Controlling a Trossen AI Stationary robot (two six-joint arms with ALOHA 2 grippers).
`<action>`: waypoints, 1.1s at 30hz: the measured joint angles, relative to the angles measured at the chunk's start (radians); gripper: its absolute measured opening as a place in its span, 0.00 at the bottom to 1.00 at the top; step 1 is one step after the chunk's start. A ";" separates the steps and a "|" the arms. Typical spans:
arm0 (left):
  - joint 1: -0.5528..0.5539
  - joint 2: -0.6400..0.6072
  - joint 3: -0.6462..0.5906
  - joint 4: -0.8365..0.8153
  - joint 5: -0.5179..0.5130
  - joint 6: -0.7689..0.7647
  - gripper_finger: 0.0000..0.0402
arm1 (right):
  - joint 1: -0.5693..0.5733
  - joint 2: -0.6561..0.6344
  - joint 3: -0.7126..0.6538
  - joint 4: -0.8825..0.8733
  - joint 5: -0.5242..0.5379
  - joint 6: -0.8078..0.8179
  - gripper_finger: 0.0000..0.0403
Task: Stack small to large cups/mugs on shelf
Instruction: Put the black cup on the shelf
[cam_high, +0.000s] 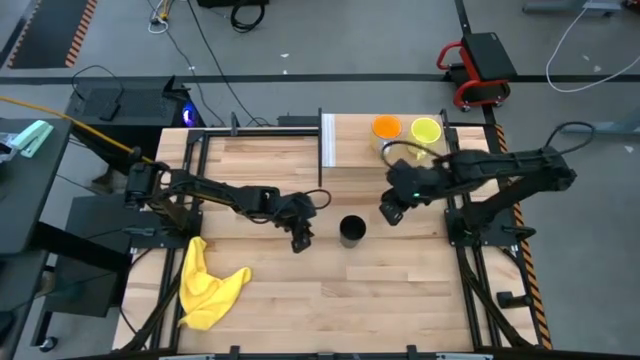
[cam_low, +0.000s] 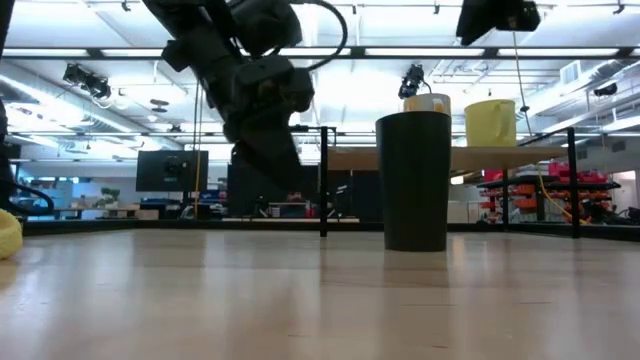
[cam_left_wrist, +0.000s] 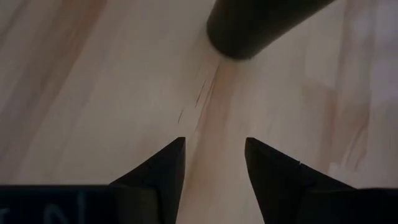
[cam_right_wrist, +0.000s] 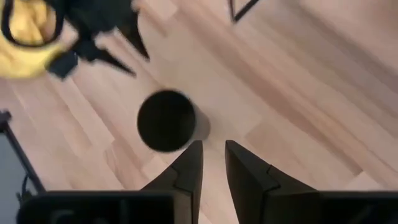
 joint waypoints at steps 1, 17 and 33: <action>0.000 0.000 0.000 -0.016 0.001 -0.007 0.44 | -0.006 0.020 0.002 0.000 -0.020 -0.012 0.20; 0.000 0.000 0.000 -0.181 0.043 0.099 0.43 | -0.074 0.217 0.002 0.089 -0.110 -0.062 0.21; 0.002 0.000 0.000 -0.169 0.043 0.140 0.42 | -0.064 0.342 0.001 0.103 -0.107 -0.045 0.28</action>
